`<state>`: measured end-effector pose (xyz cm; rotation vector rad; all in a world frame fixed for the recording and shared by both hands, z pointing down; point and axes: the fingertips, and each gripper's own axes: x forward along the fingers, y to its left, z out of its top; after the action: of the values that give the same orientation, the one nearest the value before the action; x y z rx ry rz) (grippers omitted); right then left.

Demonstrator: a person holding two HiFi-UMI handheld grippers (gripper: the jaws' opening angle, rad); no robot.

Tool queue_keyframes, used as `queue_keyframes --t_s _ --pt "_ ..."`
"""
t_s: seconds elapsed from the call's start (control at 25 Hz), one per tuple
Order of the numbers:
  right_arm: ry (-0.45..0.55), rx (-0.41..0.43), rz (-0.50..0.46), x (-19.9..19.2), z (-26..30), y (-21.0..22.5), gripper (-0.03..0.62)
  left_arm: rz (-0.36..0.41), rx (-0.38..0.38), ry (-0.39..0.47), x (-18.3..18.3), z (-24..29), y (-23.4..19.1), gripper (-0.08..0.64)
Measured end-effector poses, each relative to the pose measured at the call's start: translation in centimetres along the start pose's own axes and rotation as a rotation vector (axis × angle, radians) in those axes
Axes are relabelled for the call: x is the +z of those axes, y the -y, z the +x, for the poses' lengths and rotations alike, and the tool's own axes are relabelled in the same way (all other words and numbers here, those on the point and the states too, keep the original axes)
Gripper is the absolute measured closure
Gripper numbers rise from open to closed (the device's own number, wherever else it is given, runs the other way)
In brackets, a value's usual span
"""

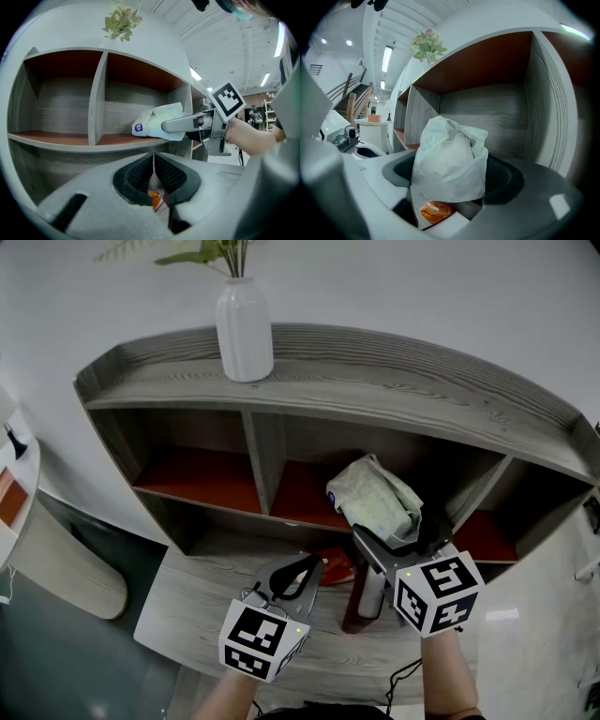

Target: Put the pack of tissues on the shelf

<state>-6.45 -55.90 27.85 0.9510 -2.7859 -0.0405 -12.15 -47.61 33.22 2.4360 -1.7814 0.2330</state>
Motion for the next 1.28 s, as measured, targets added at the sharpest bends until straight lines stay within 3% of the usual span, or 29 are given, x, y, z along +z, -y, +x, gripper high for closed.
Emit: queue_keyframes --t_s 0.72,1.28 --pt "0.074 -0.073 0.073 -0.5 -5.7 -1.4 0.186 -0.002 -0.027 0.020 -0.5 -3.3 1.7 0.535" --pt "0.070 -0.097 0.165 -4.2 -10.3 -5.3 0.354 -0.005 -0.099 0.034 -1.7 -5.7 4.4 0.538"
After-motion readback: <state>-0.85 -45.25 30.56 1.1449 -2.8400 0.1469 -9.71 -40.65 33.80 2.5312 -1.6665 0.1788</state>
